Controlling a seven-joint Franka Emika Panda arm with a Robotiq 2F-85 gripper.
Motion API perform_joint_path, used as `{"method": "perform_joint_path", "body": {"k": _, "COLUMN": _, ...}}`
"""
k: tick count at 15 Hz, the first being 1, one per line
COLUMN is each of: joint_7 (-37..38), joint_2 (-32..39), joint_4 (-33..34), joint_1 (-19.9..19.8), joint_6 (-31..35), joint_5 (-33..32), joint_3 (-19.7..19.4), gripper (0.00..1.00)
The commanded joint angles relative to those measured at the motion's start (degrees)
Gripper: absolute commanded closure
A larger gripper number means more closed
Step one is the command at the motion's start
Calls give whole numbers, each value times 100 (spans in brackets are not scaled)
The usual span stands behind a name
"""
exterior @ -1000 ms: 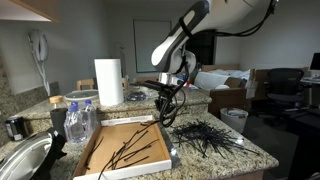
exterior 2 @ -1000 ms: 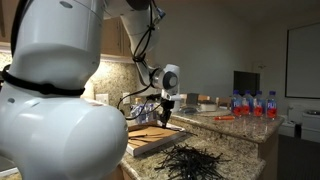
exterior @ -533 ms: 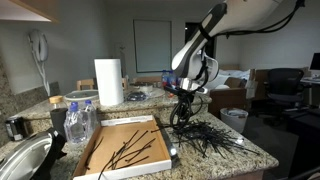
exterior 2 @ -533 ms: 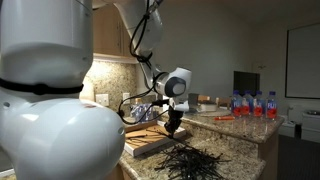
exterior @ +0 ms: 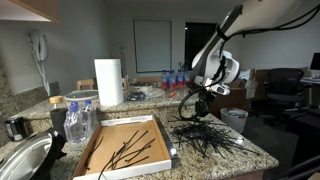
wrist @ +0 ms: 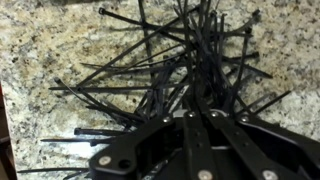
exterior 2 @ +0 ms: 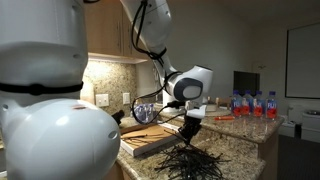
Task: Pick up some of the black cables from the box and put them on the counter
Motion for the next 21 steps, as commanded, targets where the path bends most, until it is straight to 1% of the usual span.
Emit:
{"method": "perform_joint_path", "body": {"k": 1, "joint_7": -12, "joint_2": 27, "joint_4": -5, "joint_1": -140, "joint_6": 145, "joint_5": 358, "joint_3": -53, "gripper": 99}}
{"method": "perform_joint_path", "body": {"k": 3, "joint_7": 7, "joint_2": 117, "joint_4": 81, "joint_1": -146, "joint_6": 345, "joint_5": 441, "joint_3": -45, "gripper": 99}}
{"method": "perform_joint_path", "body": {"k": 7, "joint_7": 83, "joint_2": 361, "joint_4": 282, "joint_1": -118, "joint_6": 664, "joint_5": 400, "joint_3": 1, "gripper": 99}}
{"method": "perform_joint_path", "body": {"k": 8, "joint_7": 103, "joint_2": 467, "joint_4": 350, "joint_1": -115, "joint_6": 681, "joint_5": 389, "joint_3": 9, "gripper": 73}}
{"method": "perform_joint_path", "body": {"k": 9, "joint_7": 47, "joint_2": 554, "joint_4": 405, "joint_1": -110, "joint_6": 707, "joint_5": 451, "joint_3": 20, "gripper": 71}}
{"method": "perform_joint_path", "body": {"k": 12, "joint_7": -2, "joint_2": 776, "joint_4": 539, "joint_1": -82, "joint_6": 826, "joint_5": 597, "joint_3": 82, "gripper": 54}}
{"method": "perform_joint_path", "body": {"k": 15, "joint_7": -2, "joint_2": 859, "joint_4": 566, "joint_1": -14, "joint_6": 1012, "joint_5": 629, "joint_3": 150, "gripper": 34}}
{"method": "perform_joint_path", "body": {"k": 17, "joint_7": -6, "joint_2": 785, "joint_4": 473, "joint_1": 55, "joint_6": 1219, "joint_5": 611, "joint_3": 248, "gripper": 21}}
{"method": "perform_joint_path", "body": {"k": 19, "joint_7": 112, "joint_2": 583, "joint_4": 322, "joint_1": 230, "joint_6": 1547, "joint_5": 363, "joint_3": 352, "gripper": 8}}
{"method": "perform_joint_path", "body": {"k": 20, "joint_7": 239, "joint_2": 482, "joint_4": 255, "joint_1": 357, "joint_6": 1713, "joint_5": 126, "joint_3": 397, "gripper": 2}}
{"method": "perform_joint_path", "body": {"k": 21, "joint_7": 280, "joint_2": 433, "joint_4": 222, "joint_1": 464, "joint_6": 1877, "joint_5": -63, "joint_3": 451, "gripper": 0}}
